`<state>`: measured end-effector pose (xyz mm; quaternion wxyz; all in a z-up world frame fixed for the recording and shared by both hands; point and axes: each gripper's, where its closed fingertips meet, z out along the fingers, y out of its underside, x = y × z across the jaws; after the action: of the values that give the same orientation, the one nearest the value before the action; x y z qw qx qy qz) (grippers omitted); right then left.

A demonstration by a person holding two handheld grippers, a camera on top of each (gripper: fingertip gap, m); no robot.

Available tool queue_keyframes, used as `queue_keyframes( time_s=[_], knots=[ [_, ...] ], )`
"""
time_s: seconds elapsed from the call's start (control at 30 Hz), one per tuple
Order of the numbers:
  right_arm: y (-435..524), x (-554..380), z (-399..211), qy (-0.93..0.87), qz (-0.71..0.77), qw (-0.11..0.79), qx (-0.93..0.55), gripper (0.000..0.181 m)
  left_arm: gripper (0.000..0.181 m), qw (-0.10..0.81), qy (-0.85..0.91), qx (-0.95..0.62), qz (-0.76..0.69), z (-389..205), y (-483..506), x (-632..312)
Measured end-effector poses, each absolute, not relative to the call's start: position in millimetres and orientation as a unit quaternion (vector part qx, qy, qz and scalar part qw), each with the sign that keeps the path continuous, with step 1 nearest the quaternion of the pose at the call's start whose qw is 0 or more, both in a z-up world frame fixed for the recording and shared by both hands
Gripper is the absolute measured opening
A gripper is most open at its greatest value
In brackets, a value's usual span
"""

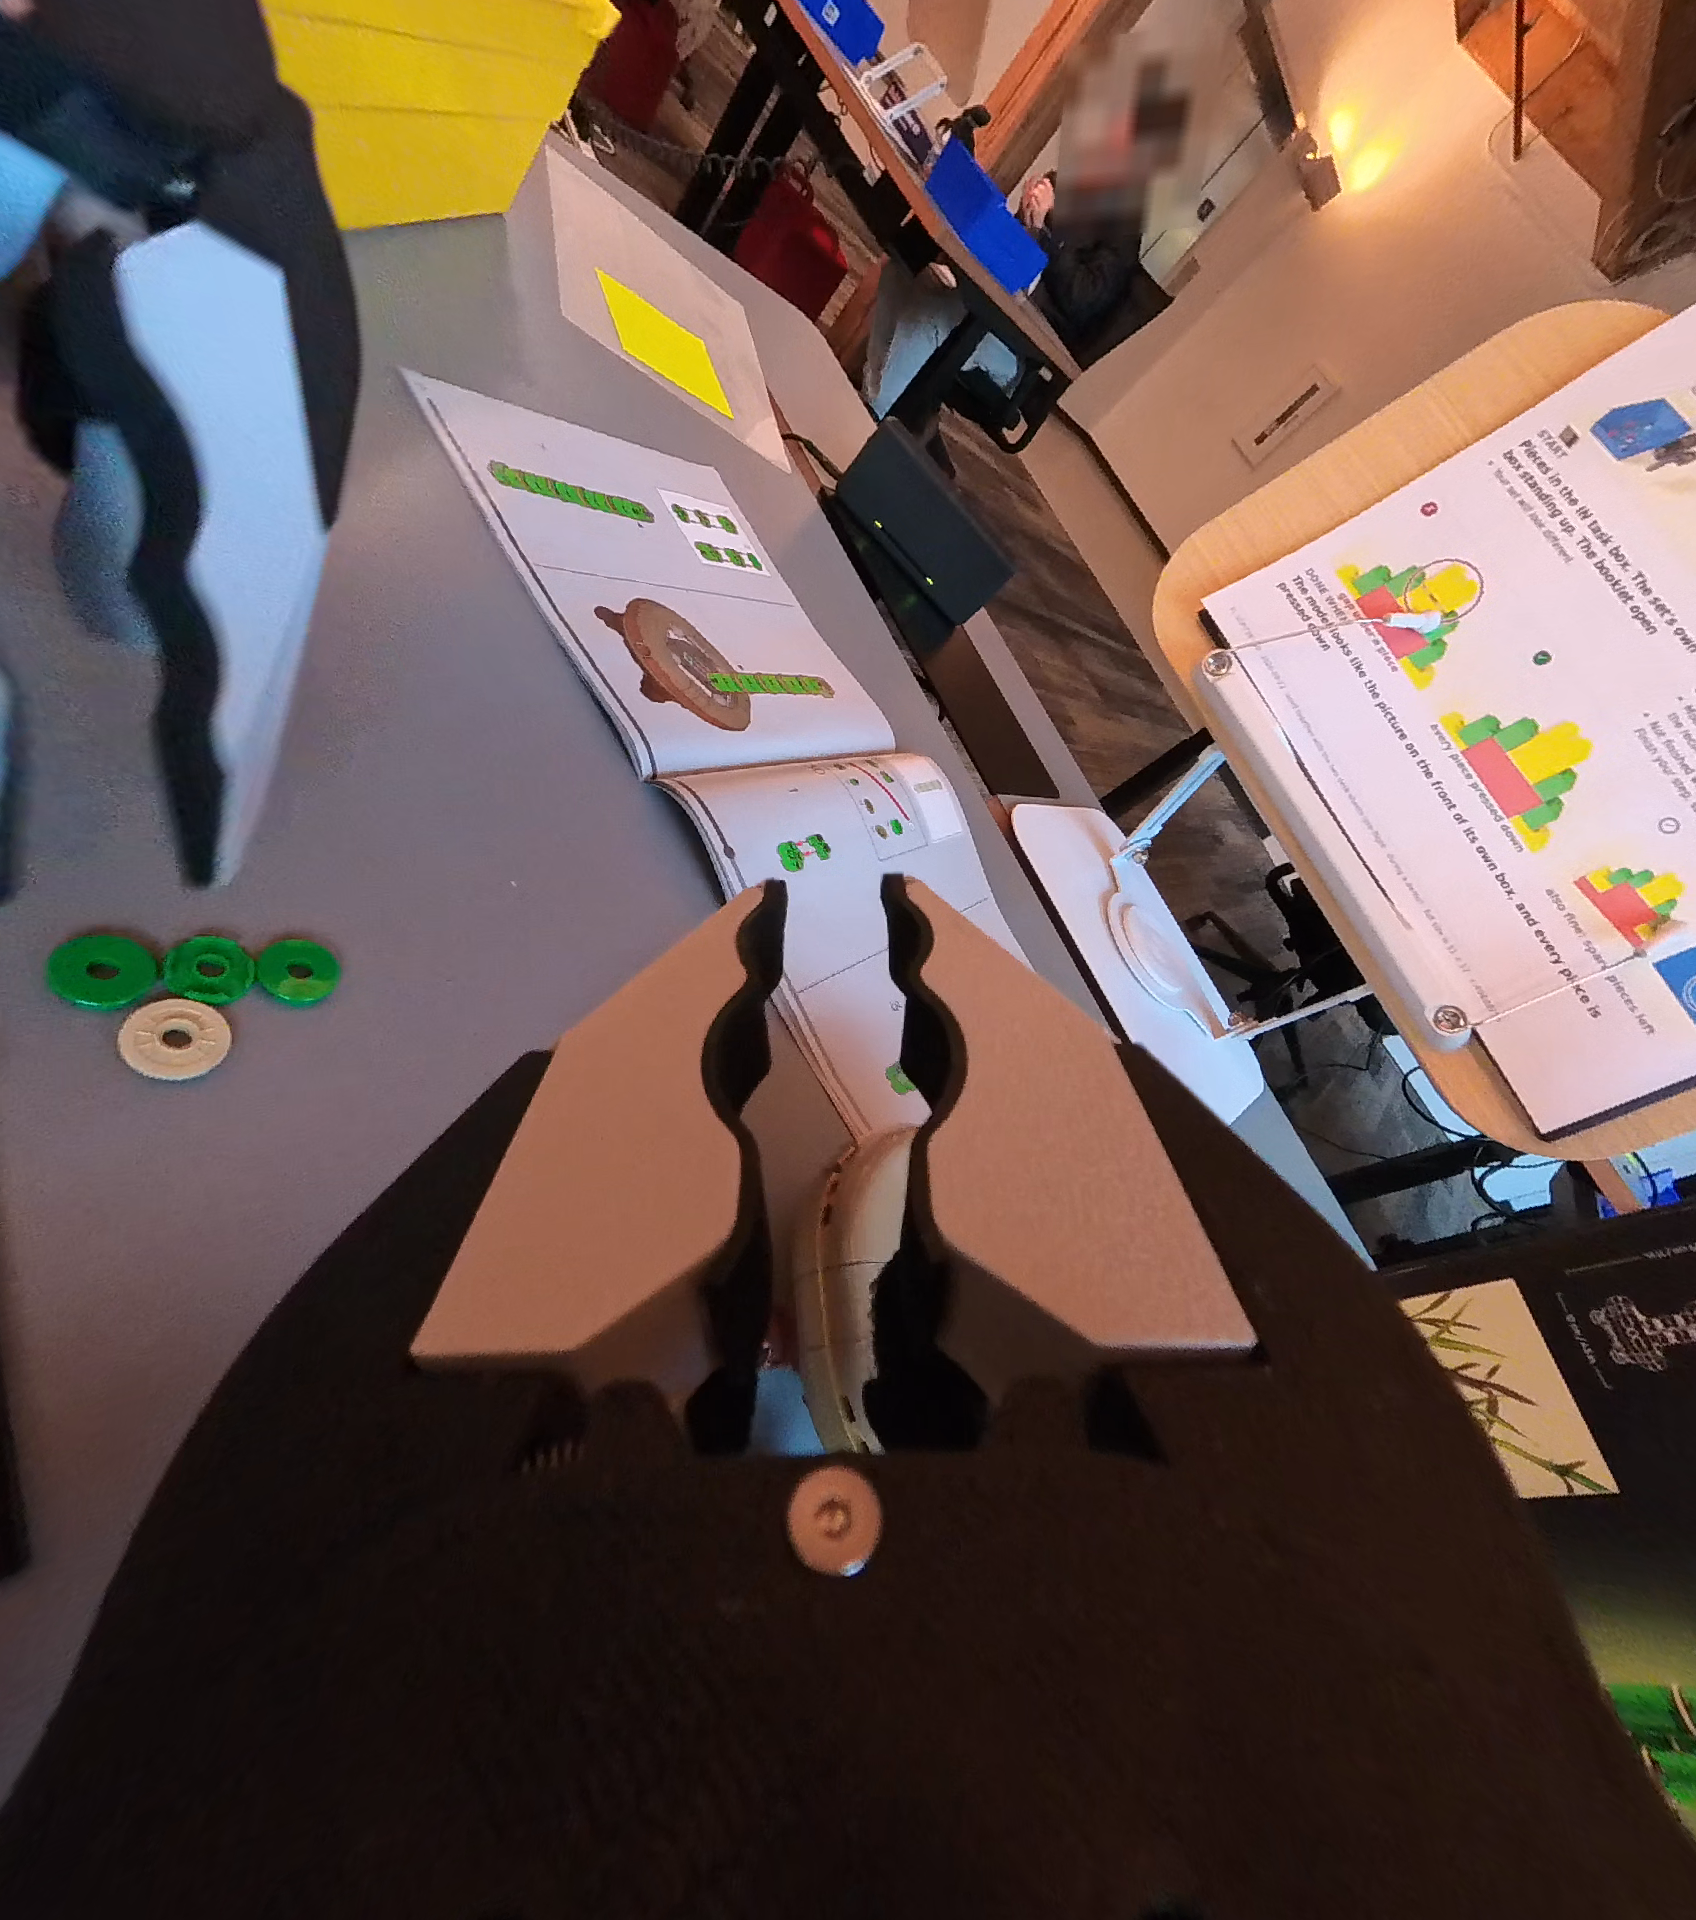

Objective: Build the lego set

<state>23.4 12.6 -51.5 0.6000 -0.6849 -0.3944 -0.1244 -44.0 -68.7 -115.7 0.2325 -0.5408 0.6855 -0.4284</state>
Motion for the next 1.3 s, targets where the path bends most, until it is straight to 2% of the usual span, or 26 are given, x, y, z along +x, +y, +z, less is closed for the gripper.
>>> queue_keyframes(
  time_s=[0.13, 0.3, 0.47, 0.57, 0.73, 0.83, 1.0, 1.17, 1.3],
  knots=[
    [12.4, 22.0, -52.7, -0.399, -0.128, 0.597, -0.684, 0.018, 0.026, 0.235, 0.753, -0.493, -0.367, -139.1, -92.8, -40.1],
    [13.2, 22.8, -53.5, -0.398, -0.126, 0.596, -0.686, 0.018, 0.025, 0.197, 0.760, -0.492, -0.377, -151.0, -104.1, -40.5],
    [13.4, 21.8, -56.4, -0.402, -0.124, 0.591, -0.688, 0.017, 0.015, 0.215, 0.771, -0.488, -0.347, -153.4, -97.9, -41.7],
    [13.3, 21.4, -57.2, -0.403, -0.122, 0.590, -0.689, 0.017, 0.015, 0.289, 0.757, -0.476, -0.341, -132.5, -83.4, -37.4],
    [12.1, 18.6, -53.5, -0.387, -0.085, 0.602, -0.693, 0.017, 0.015, 0.497, 0.684, -0.425, -0.323, -64.0, -48.0, -39.2],
    [2.7, -0.3, -48.4, -0.375, 0.030, 0.614, -0.694, 0.018, 0.014, 0.577, 0.629, -0.385, -0.352, -31.0, -45.8, -43.8],
    [-13.7, -24.5, -31.5, -0.304, 0.274, 0.596, -0.691, 0.031, 0.013, 0.596, 0.596, -0.334, -0.422, -8.3, -57.4, -49.9],
    [-39.4, -41.8, -2.6, -0.230, 0.546, 0.507, -0.626, 0.039, 0.013, 0.594, 0.572, -0.312, -0.472, 6.2, -65.2, -56.4],
    [-50.0, -51.3, 6.5, -0.189, 0.664, 0.425, -0.585, 0.037, 0.013, 0.587, 0.576, -0.302, -0.483, 5.5, -72.8, -53.8]
  ],
)
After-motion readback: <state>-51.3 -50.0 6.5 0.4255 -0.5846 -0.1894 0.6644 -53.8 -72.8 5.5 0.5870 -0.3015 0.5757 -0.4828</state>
